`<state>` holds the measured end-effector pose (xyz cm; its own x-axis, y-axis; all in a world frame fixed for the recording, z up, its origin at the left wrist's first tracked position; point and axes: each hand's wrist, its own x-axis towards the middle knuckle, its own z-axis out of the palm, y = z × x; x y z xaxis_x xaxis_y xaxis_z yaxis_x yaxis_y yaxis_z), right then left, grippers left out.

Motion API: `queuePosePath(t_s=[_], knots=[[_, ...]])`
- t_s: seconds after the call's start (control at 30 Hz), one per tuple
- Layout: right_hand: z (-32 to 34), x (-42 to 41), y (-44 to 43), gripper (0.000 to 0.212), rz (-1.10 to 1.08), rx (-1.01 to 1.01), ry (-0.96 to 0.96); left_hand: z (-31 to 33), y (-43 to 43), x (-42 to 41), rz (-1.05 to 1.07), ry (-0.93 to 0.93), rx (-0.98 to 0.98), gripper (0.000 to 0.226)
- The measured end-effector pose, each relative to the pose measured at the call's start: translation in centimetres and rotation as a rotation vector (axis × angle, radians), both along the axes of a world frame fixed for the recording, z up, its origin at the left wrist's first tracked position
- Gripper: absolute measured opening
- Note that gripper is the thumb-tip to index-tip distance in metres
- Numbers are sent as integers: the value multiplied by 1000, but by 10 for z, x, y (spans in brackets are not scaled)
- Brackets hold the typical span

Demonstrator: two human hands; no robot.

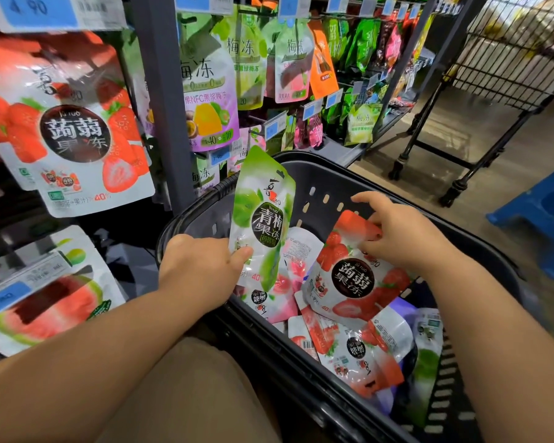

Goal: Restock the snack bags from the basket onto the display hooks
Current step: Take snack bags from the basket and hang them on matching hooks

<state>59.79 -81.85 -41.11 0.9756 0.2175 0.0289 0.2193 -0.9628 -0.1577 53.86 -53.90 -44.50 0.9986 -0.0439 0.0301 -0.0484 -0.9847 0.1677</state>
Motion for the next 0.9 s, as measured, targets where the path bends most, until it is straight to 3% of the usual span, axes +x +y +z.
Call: queuePosePath(t_s=[0.07,0.13,0.27,0.33,0.4,0.57,0.9], knots=[[0,0,2,57,-32,71,-6,4,-3,0,26,32,31,47],[1,0,5,44,-55,15,23,4,-3,1,46,63,47,50],[1,-3,4,58,-71,-287,198,1,-1,3,47,69,91,50],[2,-3,1,67,-92,-275,176,-1,-2,4,50,34,97,42],[1,-2,0,70,-122,-162,105,-1,-2,4,43,23,100,33],[-12,5,3,37,-259,161,-9,-2,-2,3,40,30,69,37],[-45,12,13,44,-459,674,-23,3,-1,2,51,75,32,50]])
